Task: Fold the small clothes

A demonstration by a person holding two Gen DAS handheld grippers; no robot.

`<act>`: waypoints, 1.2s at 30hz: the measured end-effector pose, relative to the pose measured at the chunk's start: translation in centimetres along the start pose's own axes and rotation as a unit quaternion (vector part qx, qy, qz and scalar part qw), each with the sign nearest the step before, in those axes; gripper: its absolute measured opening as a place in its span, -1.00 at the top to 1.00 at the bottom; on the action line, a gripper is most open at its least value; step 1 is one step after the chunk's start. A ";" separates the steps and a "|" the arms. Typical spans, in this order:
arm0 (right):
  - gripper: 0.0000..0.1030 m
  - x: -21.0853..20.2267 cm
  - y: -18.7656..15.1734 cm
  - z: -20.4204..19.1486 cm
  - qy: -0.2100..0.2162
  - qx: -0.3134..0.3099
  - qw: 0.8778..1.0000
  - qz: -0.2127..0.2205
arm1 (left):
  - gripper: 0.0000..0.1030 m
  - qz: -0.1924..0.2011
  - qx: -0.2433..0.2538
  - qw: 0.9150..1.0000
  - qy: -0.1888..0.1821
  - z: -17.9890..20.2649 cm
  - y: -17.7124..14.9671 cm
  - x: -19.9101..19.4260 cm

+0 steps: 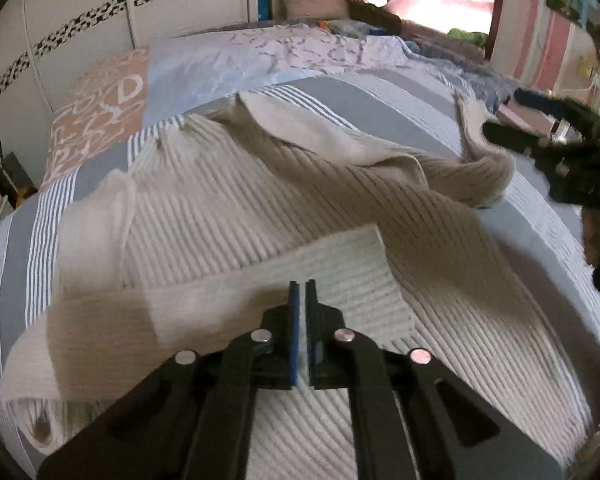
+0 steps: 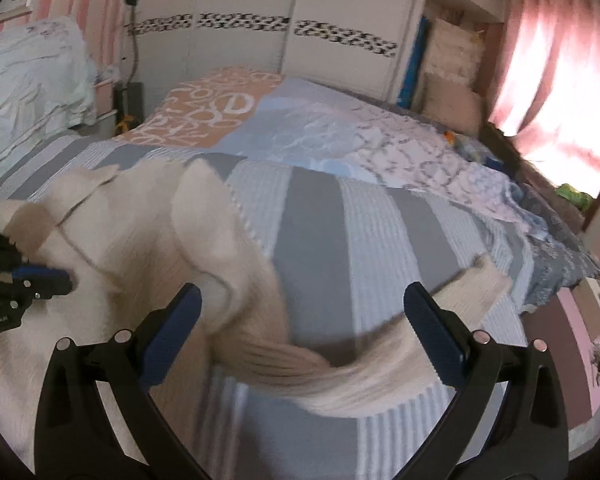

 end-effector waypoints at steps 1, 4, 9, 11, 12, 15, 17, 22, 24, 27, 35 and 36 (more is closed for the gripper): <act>-0.94 0.1 0.1 -0.8 0.012 -0.004 1.000 -0.002 | 0.42 0.011 -0.013 1.000 -0.006 -0.6 -0.1 -1.3; -0.91 0.6 0.4 -3.9 0.061 -0.013 0.998 -0.016 | -0.29 0.058 -0.032 0.998 0.006 -2.9 -0.4 -6.5; -0.48 3.5 -1.1 -8.1 0.147 0.019 0.984 -0.094 | -0.34 0.076 -0.027 0.992 0.096 -8.0 -1.6 -12.2; -0.32 4.5 -1.9 -8.9 0.157 0.024 0.980 -0.120 | -0.36 0.066 -0.030 0.989 0.131 -10.7 -2.3 -12.6; -0.14 5.2 -2.4 -9.4 0.168 0.031 0.976 -0.137 | -0.36 0.055 -0.037 0.987 0.145 -12.4 -3.1 -12.8; 0.53 6.0 -2.6 -10.6 0.192 0.032 0.970 -0.143 | -0.36 0.053 -0.050 0.985 0.158 -14.6 -4.9 -13.1; 0.79 5.9 -1.7 -10.8 0.183 0.018 0.975 -0.124 | -0.36 0.051 -0.059 0.983 0.165 -15.7 -5.9 -13.3; 0.86 4.0 2.5 -6.5 0.088 0.008 0.995 -0.035 | -0.36 0.076 -0.085 0.982 0.153 -16.8 -5.6 -14.1; 0.86 3.4 2.8 -4.7 0.038 -0.005 0.999 -0.025 | -0.36 0.086 -0.089 0.981 0.149 -16.9 -4.9 -14.3; 0.86 3.8 1.1 -1.3 0.015 0.018 0.998 -0.059 | -0.36 0.082 -0.088 0.983 0.142 -16.5 -4.2 -13.6; 0.85 4.1 -2.0 0.4 0.017 0.030 0.996 -0.080 | 0.35 -0.001 0.002 0.993 0.119 -10.9 -4.9 -5.8; 0.85 3.9 -1.9 0.5 0.019 0.034 0.996 -0.075 | 0.53 -0.003 0.023 0.991 0.132 -10.3 -4.8 -5.2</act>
Point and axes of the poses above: each gripper's, at about its wrist camera, not at the fingertips, and x roughly the way its jaws point, z to its right, y to its top, the point moved 2 cm from there along x, roughly the way its jaws point, and after that the axes turned 11 degrees about z, right-handed, at the moved point
